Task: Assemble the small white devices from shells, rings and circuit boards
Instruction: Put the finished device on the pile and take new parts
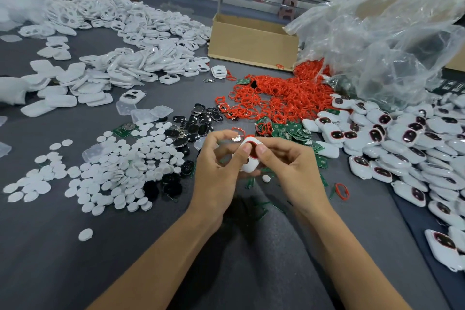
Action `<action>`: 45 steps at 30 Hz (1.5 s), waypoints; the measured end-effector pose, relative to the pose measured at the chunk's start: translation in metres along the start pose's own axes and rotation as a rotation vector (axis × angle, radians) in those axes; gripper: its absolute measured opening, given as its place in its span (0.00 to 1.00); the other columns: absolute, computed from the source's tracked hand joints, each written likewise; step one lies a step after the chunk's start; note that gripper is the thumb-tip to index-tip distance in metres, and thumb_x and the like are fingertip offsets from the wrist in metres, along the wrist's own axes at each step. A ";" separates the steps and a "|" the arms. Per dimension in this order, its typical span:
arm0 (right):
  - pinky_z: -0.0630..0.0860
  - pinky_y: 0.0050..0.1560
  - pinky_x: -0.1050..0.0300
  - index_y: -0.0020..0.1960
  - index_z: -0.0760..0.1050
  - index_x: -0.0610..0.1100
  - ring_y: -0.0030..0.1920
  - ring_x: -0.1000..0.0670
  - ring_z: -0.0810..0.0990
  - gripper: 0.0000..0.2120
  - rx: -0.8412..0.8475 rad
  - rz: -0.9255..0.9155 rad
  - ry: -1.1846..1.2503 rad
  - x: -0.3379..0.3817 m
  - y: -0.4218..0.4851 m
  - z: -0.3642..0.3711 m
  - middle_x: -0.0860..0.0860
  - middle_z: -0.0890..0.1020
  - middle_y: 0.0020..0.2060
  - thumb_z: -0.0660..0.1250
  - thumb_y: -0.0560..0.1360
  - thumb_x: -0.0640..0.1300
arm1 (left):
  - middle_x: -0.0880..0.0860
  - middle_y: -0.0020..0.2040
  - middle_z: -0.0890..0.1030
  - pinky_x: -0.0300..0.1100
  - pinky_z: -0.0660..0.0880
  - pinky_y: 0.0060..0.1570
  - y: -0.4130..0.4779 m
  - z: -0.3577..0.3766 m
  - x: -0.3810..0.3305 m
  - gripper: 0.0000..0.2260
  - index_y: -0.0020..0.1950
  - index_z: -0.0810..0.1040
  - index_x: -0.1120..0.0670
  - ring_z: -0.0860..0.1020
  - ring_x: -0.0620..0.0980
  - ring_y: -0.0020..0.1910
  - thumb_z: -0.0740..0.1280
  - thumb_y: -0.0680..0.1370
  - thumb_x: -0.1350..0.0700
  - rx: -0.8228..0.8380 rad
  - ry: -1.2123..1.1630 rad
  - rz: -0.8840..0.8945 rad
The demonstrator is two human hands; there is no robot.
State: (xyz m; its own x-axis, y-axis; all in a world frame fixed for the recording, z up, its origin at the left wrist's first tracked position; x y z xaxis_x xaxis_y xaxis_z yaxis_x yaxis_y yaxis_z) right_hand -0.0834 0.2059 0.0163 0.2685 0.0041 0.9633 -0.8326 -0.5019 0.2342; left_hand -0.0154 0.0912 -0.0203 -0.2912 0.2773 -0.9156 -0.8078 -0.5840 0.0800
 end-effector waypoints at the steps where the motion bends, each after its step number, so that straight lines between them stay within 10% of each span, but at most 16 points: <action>1: 0.79 0.45 0.41 0.50 0.82 0.40 0.42 0.43 0.83 0.06 -0.010 0.007 0.002 0.000 0.000 -0.001 0.44 0.86 0.41 0.68 0.76 0.37 | 0.54 0.46 0.83 0.39 0.80 0.35 -0.001 0.000 -0.005 0.06 0.54 0.78 0.56 0.83 0.47 0.38 0.69 0.78 0.60 0.004 0.083 0.062; 9: 0.74 0.33 0.60 0.41 0.78 0.31 0.32 0.47 0.78 0.10 -0.047 0.099 0.113 -0.004 -0.001 -0.005 0.44 0.83 0.31 0.70 0.73 0.39 | 0.53 0.71 0.72 0.36 0.63 0.71 -0.016 0.029 -0.017 0.31 0.75 0.66 0.58 0.69 0.46 0.72 0.70 0.73 0.67 0.177 0.719 0.367; 14: 0.73 0.36 0.50 0.37 0.77 0.34 0.33 0.45 0.76 0.19 0.007 0.004 -0.142 0.006 0.000 0.002 0.36 0.80 0.33 0.62 0.78 0.49 | 0.53 0.51 0.85 0.42 0.80 0.49 -0.008 0.021 -0.008 0.15 0.64 0.78 0.54 0.84 0.46 0.45 0.66 0.79 0.64 0.170 0.548 0.173; 19: 0.66 0.34 0.60 0.33 0.74 0.42 0.30 0.57 0.70 0.17 -0.218 -0.264 -0.523 0.047 0.023 -0.004 0.51 0.75 0.27 0.65 0.79 0.47 | 0.63 0.51 0.82 0.39 0.80 0.32 -0.001 0.007 0.005 0.10 0.54 0.76 0.59 0.84 0.51 0.39 0.57 0.81 0.68 0.061 0.170 -0.091; 25: 0.77 0.51 0.52 0.51 0.82 0.47 0.49 0.46 0.81 0.09 0.510 -0.246 -1.086 0.033 0.077 0.133 0.46 0.82 0.49 0.68 0.73 0.39 | 0.54 0.43 0.78 0.34 0.77 0.30 0.002 0.003 0.010 0.09 0.54 0.73 0.59 0.83 0.44 0.32 0.59 0.79 0.70 0.014 0.169 -0.113; 29: 0.69 0.36 0.54 0.55 0.77 0.40 0.43 0.41 0.77 0.12 0.672 -0.296 -1.369 0.020 0.080 0.172 0.42 0.75 0.52 0.64 0.73 0.33 | 0.47 0.34 0.74 0.30 0.72 0.29 0.003 -0.002 0.014 0.12 0.54 0.72 0.65 0.74 0.37 0.28 0.56 0.74 0.73 0.044 0.226 -0.086; 36: 0.70 0.35 0.56 0.52 0.76 0.39 0.39 0.44 0.73 0.11 0.711 -0.276 -1.353 0.019 0.088 0.174 0.44 0.75 0.46 0.69 0.70 0.33 | 0.58 0.54 0.80 0.39 0.80 0.38 0.000 0.002 0.012 0.13 0.61 0.73 0.59 0.84 0.45 0.38 0.57 0.80 0.70 0.050 0.109 -0.154; 45: 0.78 0.45 0.57 0.50 0.81 0.43 0.41 0.51 0.79 0.11 0.620 -0.258 -1.090 0.034 0.101 0.154 0.50 0.79 0.40 0.72 0.67 0.40 | 0.61 0.49 0.80 0.42 0.82 0.39 0.003 -0.002 0.014 0.10 0.60 0.72 0.66 0.84 0.47 0.38 0.59 0.80 0.69 0.011 0.045 -0.182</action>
State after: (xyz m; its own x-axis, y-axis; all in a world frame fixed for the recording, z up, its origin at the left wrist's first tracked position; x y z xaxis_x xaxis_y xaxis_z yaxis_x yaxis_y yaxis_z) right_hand -0.0840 0.0215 0.0522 0.8891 -0.3987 0.2249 -0.4120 -0.9111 0.0140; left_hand -0.0209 0.0922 -0.0334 -0.1168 0.3435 -0.9319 -0.8508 -0.5187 -0.0845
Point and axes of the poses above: each hand's wrist, its own y-axis towards the middle knuckle, its own z-axis out of the palm, x = y × z, the point moved 9 cm from there along y, towards the middle knuckle
